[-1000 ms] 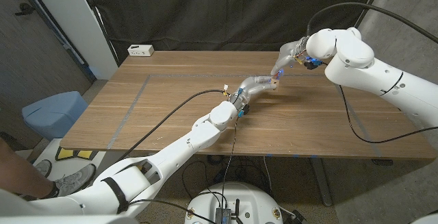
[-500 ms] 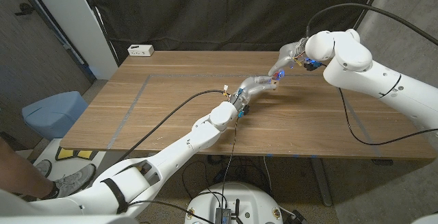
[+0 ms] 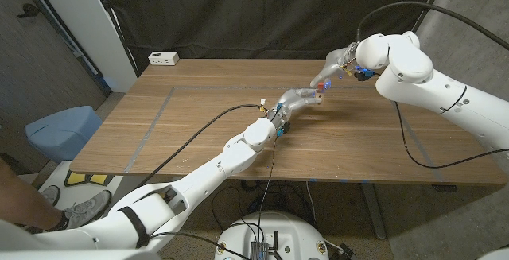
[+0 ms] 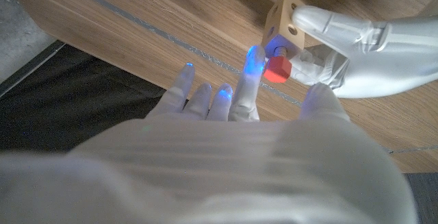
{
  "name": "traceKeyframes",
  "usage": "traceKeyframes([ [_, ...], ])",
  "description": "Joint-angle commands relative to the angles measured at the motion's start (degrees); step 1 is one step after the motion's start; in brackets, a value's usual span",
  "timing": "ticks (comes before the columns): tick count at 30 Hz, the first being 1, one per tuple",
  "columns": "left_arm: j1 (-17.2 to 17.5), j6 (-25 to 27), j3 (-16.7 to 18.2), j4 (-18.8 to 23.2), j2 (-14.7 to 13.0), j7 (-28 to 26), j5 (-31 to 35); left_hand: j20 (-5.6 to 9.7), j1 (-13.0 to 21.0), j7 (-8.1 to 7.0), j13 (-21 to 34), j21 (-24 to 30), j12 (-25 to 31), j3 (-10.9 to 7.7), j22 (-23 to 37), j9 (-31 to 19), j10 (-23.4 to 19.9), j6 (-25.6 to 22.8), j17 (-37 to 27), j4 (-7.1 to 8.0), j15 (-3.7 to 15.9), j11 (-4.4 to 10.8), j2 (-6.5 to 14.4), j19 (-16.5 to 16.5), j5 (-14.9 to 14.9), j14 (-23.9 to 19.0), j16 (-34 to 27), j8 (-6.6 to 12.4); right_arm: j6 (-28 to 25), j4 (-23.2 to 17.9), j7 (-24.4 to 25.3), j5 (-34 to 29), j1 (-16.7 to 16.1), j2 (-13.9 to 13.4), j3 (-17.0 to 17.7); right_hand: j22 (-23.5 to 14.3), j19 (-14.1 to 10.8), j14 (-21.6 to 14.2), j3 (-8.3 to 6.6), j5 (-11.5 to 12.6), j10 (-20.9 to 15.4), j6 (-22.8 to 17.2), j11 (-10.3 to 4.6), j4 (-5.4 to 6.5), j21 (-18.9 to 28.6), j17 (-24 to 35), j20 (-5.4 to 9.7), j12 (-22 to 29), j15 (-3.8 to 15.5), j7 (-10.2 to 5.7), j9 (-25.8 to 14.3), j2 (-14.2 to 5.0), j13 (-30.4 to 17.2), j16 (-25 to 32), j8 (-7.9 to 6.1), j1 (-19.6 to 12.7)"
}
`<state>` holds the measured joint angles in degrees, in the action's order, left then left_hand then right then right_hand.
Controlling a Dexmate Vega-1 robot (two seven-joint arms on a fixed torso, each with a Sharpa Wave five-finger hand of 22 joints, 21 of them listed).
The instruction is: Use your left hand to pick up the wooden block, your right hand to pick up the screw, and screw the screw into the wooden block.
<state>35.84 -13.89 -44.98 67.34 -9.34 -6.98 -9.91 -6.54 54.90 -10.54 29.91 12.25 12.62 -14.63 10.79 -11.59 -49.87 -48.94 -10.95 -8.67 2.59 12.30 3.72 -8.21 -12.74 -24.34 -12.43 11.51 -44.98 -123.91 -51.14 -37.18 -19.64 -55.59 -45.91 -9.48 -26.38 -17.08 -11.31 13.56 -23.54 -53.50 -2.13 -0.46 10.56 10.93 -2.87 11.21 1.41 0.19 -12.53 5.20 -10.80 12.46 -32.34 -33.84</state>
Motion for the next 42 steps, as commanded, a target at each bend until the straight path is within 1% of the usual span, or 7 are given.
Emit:
traceKeyframes([
  [1, -0.5, -0.5, 0.1, -1.1, 0.3, 0.3, -0.3, -0.23, 0.0, 0.63, 0.9, 0.4, 0.3, -0.53, 0.2, -0.2, -0.5, -0.9, 0.1, 0.22, 3.7, 0.19, 0.7, 0.0, -0.5, -0.4, 0.4, 0.47, 0.6, 0.9, -3.5, -1.0, 1.2, 0.1, -0.3, -0.2, 0.5, 0.0, 0.34, 0.6, 0.5, 1.4, 1.07, 0.08, -0.1, -0.1, -0.36, -0.3, -0.75, 0.24, -0.5, -0.16, -0.3, -0.3, 0.67, 0.5],
  [11, -0.9, -0.8, 0.0, -1.8, 0.5, 0.7, -0.3, -0.25, -0.1, 0.64, 0.9, 0.4, 0.2, -0.57, 0.2, -0.2, -0.5, -0.7, 0.1, 0.22, 3.64, 0.2, 0.7, 0.0, -0.5, -0.4, 0.4, 0.4, 1.0, 1.2, -6.5, -1.0, 1.8, -0.1, -0.2, -0.2, 2.1, 1.5, 1.29, 2.0, 3.7, 9.4, 3.04, -0.31, -0.2, -0.2, -1.7, -0.8, -2.04, 1.1, -1.2, 0.39, -0.5, -1.3, 3.66, 0.3],
  [14, -1.0, -0.8, 0.0, -1.8, 0.5, 0.8, -0.4, -0.3, -0.1, 0.64, 0.9, 0.3, 0.2, -0.59, 0.2, -0.2, -0.4, -0.7, 0.1, 0.23, 3.61, 0.2, 0.7, 0.0, -0.5, -0.4, 0.4, 0.38, 1.1, 1.1, -6.8, -1.2, 1.8, -0.2, -0.1, -0.2, 2.3, 1.9, 1.46, 2.4, 4.8, 11.5, 3.13, -0.59, -0.1, -0.2, -1.79, -0.9, -2.46, 1.32, -1.4, 0.47, -0.5, -1.4, 4.44, 0.0],
  [16, -1.0, -0.9, 0.0, -1.9, 0.5, 0.8, -0.4, -0.28, -0.1, 0.58, 0.9, 0.3, 0.2, -0.6, 0.2, -0.2, -0.4, -0.7, 0.1, 0.18, 3.68, 0.2, 0.6, 0.0, -0.5, -0.4, 0.4, 0.4, 1.2, 1.2, -6.8, -1.1, 1.7, -0.2, 0.0, -0.2, 2.4, 2.4, 1.6, 2.8, 5.6, 13.6, 3.64, -0.79, -0.1, -0.2, -2.1, -0.9, -3.48, 2.14, -1.4, 0.41, -0.6, -1.5, 5.37, -0.3],
  [23, -0.9, -0.7, 0.0, -1.9, 0.6, 0.5, -0.2, -0.21, 0.0, 0.59, 0.9, 0.3, 0.2, -0.64, 0.2, -0.2, -0.4, -0.7, 0.1, 0.14, 3.62, 0.22, 0.6, 0.0, -0.5, -0.5, 0.4, 0.41, 2.9, 1.4, -6.3, -0.1, 1.3, -0.5, 1.1, -0.2, 2.5, 3.6, 1.93, 3.5, 8.5, 18.3, 4.55, -1.54, 0.1, -0.2, -2.43, -1.0, -4.3, 3.08, -1.0, 0.43, -0.7, -1.7, 7.76, -1.4],
  [36, -1.1, -0.5, -0.1, -2.2, 0.8, 0.2, -0.2, -0.29, 0.0, 0.53, 0.9, 0.3, 0.2, -0.67, 0.2, -0.2, -0.5, -0.6, 0.1, 0.11, 3.65, 0.23, 0.6, 0.1, -0.5, -0.5, 0.4, 0.35, 8.6, 1.8, -0.1, 5.1, -1.7, -1.9, 5.2, -0.2, 1.4, 4.4, 1.9, 4.1, 10.4, 20.5, 4.3, -2.32, 0.4, -0.2, -3.06, -0.9, -4.97, 2.74, -0.7, 0.01, -0.7, -1.7, 9.21, -2.7],
  [42, -1.4, -0.7, -0.2, -2.7, 1.1, 0.4, -0.1, -0.3, -0.1, 0.56, 0.9, 0.3, 0.1, -0.73, 0.2, -0.2, -0.4, -0.5, 0.0, 0.12, 3.66, 0.21, 0.7, 0.2, -0.5, -0.4, 0.4, 0.34, 10.8, 1.6, 2.7, 7.1, -3.3, -2.8, 6.9, -0.2, 1.3, 4.9, 0.83, 4.6, 11.4, 21.9, 4.19, -3.3, 0.4, -0.1, -3.15, -0.8, -4.86, 2.23, -0.4, -1.5, -0.7, -1.6, 10.13, -4.9],
])
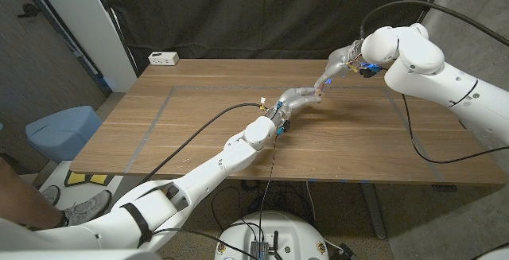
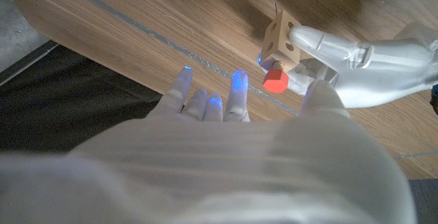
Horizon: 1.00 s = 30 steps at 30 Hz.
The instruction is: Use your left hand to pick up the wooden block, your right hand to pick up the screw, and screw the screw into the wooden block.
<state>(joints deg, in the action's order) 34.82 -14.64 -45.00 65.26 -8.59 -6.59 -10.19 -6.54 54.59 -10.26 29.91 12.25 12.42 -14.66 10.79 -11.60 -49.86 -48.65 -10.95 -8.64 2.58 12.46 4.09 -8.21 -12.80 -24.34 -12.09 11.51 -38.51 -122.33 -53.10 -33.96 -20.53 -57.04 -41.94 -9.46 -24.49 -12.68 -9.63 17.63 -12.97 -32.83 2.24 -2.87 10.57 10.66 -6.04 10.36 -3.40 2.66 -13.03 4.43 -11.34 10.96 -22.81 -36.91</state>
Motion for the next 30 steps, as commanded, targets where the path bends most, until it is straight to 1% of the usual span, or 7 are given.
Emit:
traceKeyframes([
  [1, -0.4, 0.0, -0.2, -0.6, 0.3, 0.0, 0.2, -0.37, 0.2, 0.33, 0.9, 0.3, 0.3, -0.73, 0.2, -0.2, -0.4, -0.7, 0.0, 0.17, 3.59, 0.05, 0.4, 0.2, -0.5, -0.4, 0.1, 0.29, 4.5, -0.1, 5.0, 3.9, -2.6, -1.5, 3.1, -0.2, -0.5, 0.6, -0.99, 0.5, 0.9, 1.2, -0.25, -1.02, 0.3, 0.1, -0.02, 0.1, -0.1, -0.32, 0.1, -0.87, -0.2, -0.1, 0.64, -2.1],
  [7, -0.5, 0.0, -0.3, -0.8, 0.4, 0.0, 0.3, -0.32, 0.2, 0.35, 0.9, 0.3, 0.3, -0.76, 0.2, -0.2, -0.4, -0.7, 0.0, 0.13, 3.71, 0.05, 0.3, 0.2, -0.5, -0.4, 0.1, 0.3, 5.6, -0.3, 5.7, 4.8, -3.1, -2.0, 3.6, -0.2, -0.4, 1.2, -2.43, 0.2, 1.8, 1.6, -0.44, -2.77, 0.2, 0.1, -0.52, 0.2, -0.23, -0.68, 0.3, -2.08, -0.1, -0.1, 1.2, -5.3],
  [11, -0.5, 0.0, -0.4, -0.7, 0.4, 0.0, 0.4, -0.27, 0.3, 0.2, 0.9, 0.3, 0.3, -0.78, 0.2, -0.2, -0.4, -0.8, 0.1, 0.03, 3.78, 0.06, 0.2, 0.2, -0.5, -0.5, 0.1, 0.35, 5.9, -0.4, 5.8, 4.7, -3.2, -2.2, 3.7, -0.1, 0.0, 1.8, -3.42, -0.8, 2.7, 1.8, -0.39, -4.21, 0.0, 0.1, -0.82, 0.2, -0.62, -0.86, 0.5, -2.47, -0.1, -0.2, 1.61, -7.6],
  [16, -0.5, -0.2, -0.4, -0.8, 0.5, 0.0, 0.3, -0.29, 0.2, 0.21, 0.9, 0.3, 0.3, -0.78, 0.2, -0.2, -0.3, -0.7, 0.0, 0.04, 3.66, 0.07, 0.2, 0.2, -0.5, -0.5, 0.1, 0.32, 6.5, -0.3, 5.5, 3.9, -2.7, -1.9, 3.2, -0.1, 0.3, 2.1, -3.98, -1.5, 3.2, 2.0, -0.53, -5.2, 0.0, 0.1, -0.98, 0.2, -0.76, -1.14, 0.5, -2.27, -0.1, -0.2, 1.89, -9.0],
  [22, -0.5, -0.2, -0.3, -0.8, 0.5, -0.2, 0.4, -0.3, 0.3, 0.17, 0.9, 0.3, 0.3, -0.78, 0.2, -0.2, -0.3, -0.8, 0.1, -0.02, 3.71, 0.07, 0.1, 0.2, -0.5, -0.5, 0.0, 0.35, 7.4, 0.5, 4.8, 2.5, -1.9, -1.2, 2.4, -0.1, 0.5, 2.4, -4.47, -1.9, 3.8, 2.1, -0.47, -5.93, -0.1, 0.1, -1.15, 0.2, -0.83, -1.41, 0.6, -2.1, -0.1, -0.2, 2.1, -10.1],
  [24, -0.5, -0.2, -0.3, -0.7, 0.5, -0.2, 0.4, -0.39, 0.2, 0.32, 0.9, 0.3, 0.3, -0.8, 0.2, -0.2, -0.3, -0.7, 0.0, 0.06, 3.67, 0.07, 0.2, 0.3, -0.5, -0.4, 0.1, 0.32, 7.9, 0.7, 4.8, 2.1, -1.7, -1.0, 2.3, -0.1, 0.5, 2.5, -4.67, -2.1, 3.9, 1.7, -0.52, -6.2, -0.1, 0.1, -1.18, 0.2, -0.83, -1.58, 0.6, -2.0, -0.1, -0.2, 2.0, -10.6],
  [30, -0.6, -0.3, -0.3, -1.0, 0.5, -0.2, 0.5, -0.32, 0.3, 0.24, 0.9, 0.3, 0.2, -0.82, 0.2, -0.2, -0.2, -0.8, 0.0, -0.01, 3.71, 0.07, 0.2, 0.3, -0.5, -0.4, 0.1, 0.33, 8.4, 0.9, 5.3, 1.2, -2.0, -0.3, 2.3, -0.1, 0.4, 2.5, -5.51, -3.0, 3.6, -1.2, -0.69, -6.82, 0.1, 0.1, -1.28, 0.6, -0.85, -1.68, 0.3, -1.75, -0.1, 0.0, 0.87, -12.3],
])
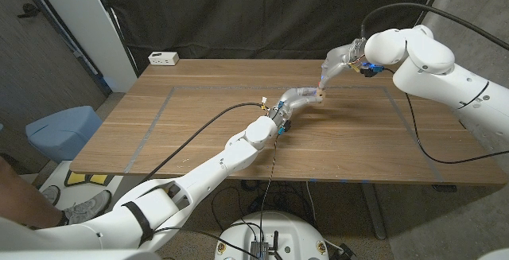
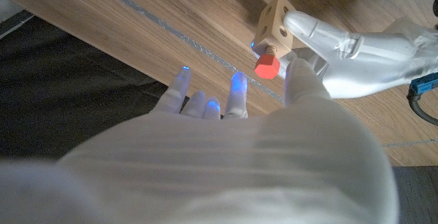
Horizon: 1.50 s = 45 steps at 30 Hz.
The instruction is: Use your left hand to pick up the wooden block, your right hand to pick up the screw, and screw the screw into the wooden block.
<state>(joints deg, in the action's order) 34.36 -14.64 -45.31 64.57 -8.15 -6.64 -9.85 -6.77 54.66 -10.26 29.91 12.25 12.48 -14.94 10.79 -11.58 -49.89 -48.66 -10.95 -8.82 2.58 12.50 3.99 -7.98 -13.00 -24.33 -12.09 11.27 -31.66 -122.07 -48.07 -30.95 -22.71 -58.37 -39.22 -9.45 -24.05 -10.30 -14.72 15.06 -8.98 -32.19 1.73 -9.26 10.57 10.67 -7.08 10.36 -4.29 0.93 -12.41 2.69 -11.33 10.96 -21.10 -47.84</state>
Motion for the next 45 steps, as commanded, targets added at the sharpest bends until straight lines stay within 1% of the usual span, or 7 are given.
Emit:
traceKeyframes([
  [1, -0.2, -0.3, 0.0, -0.3, 0.1, -0.1, 0.1, -0.08, 0.2, 0.15, 0.9, 0.3, 0.2, -0.53, 0.2, -0.2, -0.2, -0.7, 0.0, 0.17, 3.69, 0.03, 0.3, 0.0, -0.3, -0.4, 0.1, 0.56, 1.6, 0.7, 0.0, -2.1, 0.3, 1.1, -0.5, -0.1, -0.1, 0.1, -0.51, -0.5, -0.4, -2.0, -0.18, -0.46, 0.1, 0.1, -0.2, 0.6, 0.05, 0.04, -0.4, -0.05, -0.1, 0.0, -0.93, -1.5],
  [8, -0.2, -0.3, 0.0, -0.4, 0.0, 0.1, 0.0, -0.03, 0.3, 0.12, 0.9, 0.3, 0.2, -0.53, 0.2, -0.2, -0.2, -0.7, 0.0, 0.14, 3.74, 0.03, 0.3, 0.0, -0.3, -0.5, 0.0, 0.56, 1.5, 0.8, 0.0, -2.8, 0.0, 1.6, -0.4, -0.2, -0.4, -0.3, -1.4, -1.2, -0.8, -4.0, -0.6, -0.65, 0.2, 0.2, -0.23, 0.8, 0.32, -0.77, -0.7, -0.33, -0.1, 0.3, -1.78, -3.0],
  [18, 0.1, 0.0, 0.1, 0.2, -0.2, 0.1, -0.1, 0.03, 0.3, 0.13, 0.9, 0.3, 0.2, -0.51, 0.2, -0.2, -0.2, -0.8, 0.0, 0.13, 3.8, 0.04, 0.2, 0.0, -0.3, -0.4, 0.0, 0.58, 1.0, 0.7, 0.2, -4.5, -0.7, 2.2, -0.6, -0.2, -1.1, -1.3, -2.91, -2.4, -2.2, -7.4, -1.42, -0.61, 0.4, 0.3, 0.47, 1.2, 1.06, -1.7, -1.2, -0.87, -0.1, 0.7, -3.34, -5.1],
  [27, 0.3, 0.2, 0.1, 0.5, -0.4, -0.1, -0.1, -0.01, 0.3, 0.18, 0.9, 0.3, 0.2, -0.5, 0.2, -0.2, -0.2, -0.7, 0.0, 0.13, 3.78, 0.03, 0.2, 0.0, -0.3, -0.4, 0.0, 0.57, 1.5, 1.2, 0.5, -4.9, -1.0, 2.7, -0.5, -0.2, -1.6, -1.8, -3.54, -2.9, -2.7, -9.0, -1.68, -0.57, 0.5, 0.3, 0.88, 1.2, 1.66, -2.1, -1.5, -0.93, -0.1, 0.8, -4.15, -5.9],
  [32, 0.2, 0.1, 0.1, 0.2, -0.2, 0.0, -0.1, 0.02, 0.2, 0.14, 0.9, 0.3, 0.2, -0.51, 0.2, -0.2, -0.2, -0.7, 0.0, 0.21, 3.73, 0.03, 0.3, 0.0, -0.3, -0.4, 0.0, 0.55, 1.2, 1.2, 0.4, -5.3, -1.2, 2.8, -0.4, -0.2, -1.9, -2.3, -4.05, -3.1, -3.2, -10.3, -1.84, -0.5, 0.5, 0.3, 1.21, 1.3, 2.04, -2.49, -1.8, -1.13, -0.1, 0.9, -4.84, -6.4],
  [39, -0.1, 0.0, 0.0, -0.3, 0.0, 0.2, -0.1, 0.04, 0.2, 0.17, 0.9, 0.3, 0.2, -0.5, 0.2, -0.2, -0.2, -0.8, 0.0, 0.22, 3.7, 0.03, 0.3, 0.0, -0.3, -0.4, 0.0, 0.59, 1.1, 1.3, 0.8, -5.4, -1.6, 2.9, -0.2, -0.2, -2.2, -2.6, -4.54, -3.4, -3.9, -11.7, -1.69, -0.41, 0.5, 0.4, 1.44, 1.4, 2.2, -2.44, -2.1, -1.31, -0.1, 1.0, -5.63, -6.8],
  [45, -0.2, 0.1, 0.0, -0.3, 0.0, 0.3, -0.1, 0.04, 0.2, 0.18, 0.9, 0.3, 0.2, -0.53, 0.2, -0.2, -0.2, -0.8, 0.0, 0.2, 3.7, 0.04, 0.3, 0.0, -0.3, -0.4, 0.0, 0.6, 0.9, 0.9, 1.3, -5.2, -2.2, 2.7, 0.2, -0.2, -2.5, -2.8, -4.9, -3.7, -4.4, -13.1, -2.0, -0.28, 0.5, 0.5, 1.58, 1.4, 2.38, -2.79, -2.4, -1.32, -0.1, 1.0, -6.48, -7.0],
])
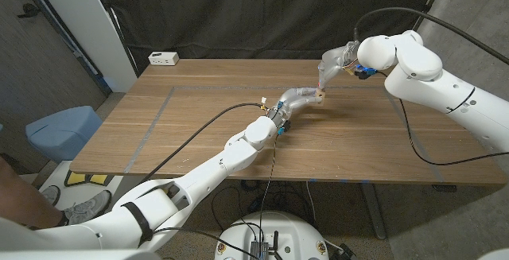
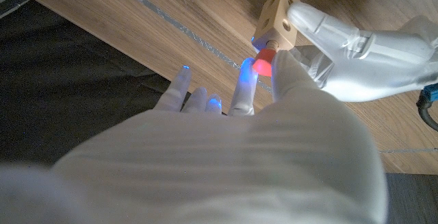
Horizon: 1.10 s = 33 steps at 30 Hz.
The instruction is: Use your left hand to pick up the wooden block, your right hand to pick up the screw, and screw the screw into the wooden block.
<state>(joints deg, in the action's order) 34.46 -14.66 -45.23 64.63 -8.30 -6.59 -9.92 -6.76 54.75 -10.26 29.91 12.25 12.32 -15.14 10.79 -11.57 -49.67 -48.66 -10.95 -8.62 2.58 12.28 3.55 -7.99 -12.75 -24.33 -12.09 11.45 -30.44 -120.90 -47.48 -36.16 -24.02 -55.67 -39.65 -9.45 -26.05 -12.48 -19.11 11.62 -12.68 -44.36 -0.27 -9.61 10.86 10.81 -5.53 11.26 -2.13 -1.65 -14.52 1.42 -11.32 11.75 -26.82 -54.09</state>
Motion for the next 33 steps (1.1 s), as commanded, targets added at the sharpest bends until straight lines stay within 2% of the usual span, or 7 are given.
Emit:
traceKeyframes([
  [1, -0.2, 0.1, -0.1, -0.2, 0.1, 0.2, 0.0, 0.02, 0.1, 0.24, 0.9, 0.3, 0.3, -0.34, 0.2, -0.2, -0.4, -0.8, 0.0, 0.0, 3.73, 0.24, 0.8, 0.0, -0.5, -0.4, 0.0, 0.43, -0.3, -0.3, 0.6, -0.1, -0.9, -0.1, 0.6, -0.2, -0.5, -0.7, -0.54, -0.3, -0.7, -1.1, -0.02, 0.09, 0.2, 0.3, 0.05, 0.5, 0.22, -0.23, -0.3, -0.06, -0.1, 0.2, -0.85, -0.8],
  [8, 0.2, 0.3, -0.1, 0.4, 0.0, -0.2, 0.1, -0.01, 0.1, 0.18, 0.9, 0.3, 0.3, -0.39, 0.2, -0.2, -0.4, -0.7, 0.0, 0.03, 3.56, 0.23, 0.8, 0.1, -0.6, -0.4, 0.0, 0.39, -0.7, -0.8, 1.3, -0.3, -1.5, -0.3, 0.9, -0.2, -1.0, -1.4, -0.91, -0.5, -1.8, -2.4, -0.84, 0.26, 0.3, 0.4, 0.22, 0.7, 0.94, -0.44, -0.7, -0.12, -0.1, 0.4, -1.71, -0.9],
  [16, 0.1, 0.0, -0.2, 0.4, 0.0, -0.2, 0.3, -0.02, 0.0, 0.17, 0.9, 0.3, 0.3, -0.41, 0.2, -0.2, -0.3, -0.8, 0.0, 0.04, 3.58, 0.21, 0.8, 0.1, -0.6, -0.4, 0.0, 0.44, -1.1, -1.2, 2.7, -0.4, -2.3, -0.3, 1.3, -0.2, -1.8, -2.5, -1.32, -0.7, -3.2, -4.0, -1.0, 0.58, 0.5, 0.5, 0.87, 0.9, 1.54, -0.67, -0.6, -0.43, -0.1, 0.7, -2.4, -0.6],
  [21, 0.0, 0.0, -0.2, 0.3, 0.0, -0.2, 0.4, 0.01, 0.0, 0.14, 0.9, 0.3, 0.3, -0.42, 0.2, -0.2, -0.4, -0.8, 0.0, 0.07, 3.64, 0.22, 0.8, 0.0, -0.6, -0.4, 0.0, 0.44, -1.4, -1.0, 3.0, -0.8, -2.5, -0.2, 1.2, -0.2, -2.4, -3.2, -1.44, -0.8, -4.0, -4.7, -1.71, 0.93, 0.5, 0.5, 1.38, 1.0, 1.97, -0.62, -0.5, -0.64, -0.1, 0.9, -2.72, -0.1],
  [33, 0.0, 0.4, -0.2, 0.1, 0.1, 0.1, 0.0, -0.06, 0.1, 0.2, 1.0, 0.3, 0.3, -0.53, 0.2, -0.2, -0.4, -0.8, 0.0, 0.01, 3.53, 0.23, 0.9, 0.0, -0.6, -0.4, 0.0, 0.45, -1.8, -0.2, 3.7, -1.9, -2.3, 0.6, 0.6, -0.2, -3.4, -4.7, -1.47, -1.0, -6.0, -6.9, -2.06, 1.89, 0.6, 0.7, 1.83, 1.2, 2.54, -0.24, -0.2, -1.4, 0.0, 1.3, -3.5, 1.8],
])
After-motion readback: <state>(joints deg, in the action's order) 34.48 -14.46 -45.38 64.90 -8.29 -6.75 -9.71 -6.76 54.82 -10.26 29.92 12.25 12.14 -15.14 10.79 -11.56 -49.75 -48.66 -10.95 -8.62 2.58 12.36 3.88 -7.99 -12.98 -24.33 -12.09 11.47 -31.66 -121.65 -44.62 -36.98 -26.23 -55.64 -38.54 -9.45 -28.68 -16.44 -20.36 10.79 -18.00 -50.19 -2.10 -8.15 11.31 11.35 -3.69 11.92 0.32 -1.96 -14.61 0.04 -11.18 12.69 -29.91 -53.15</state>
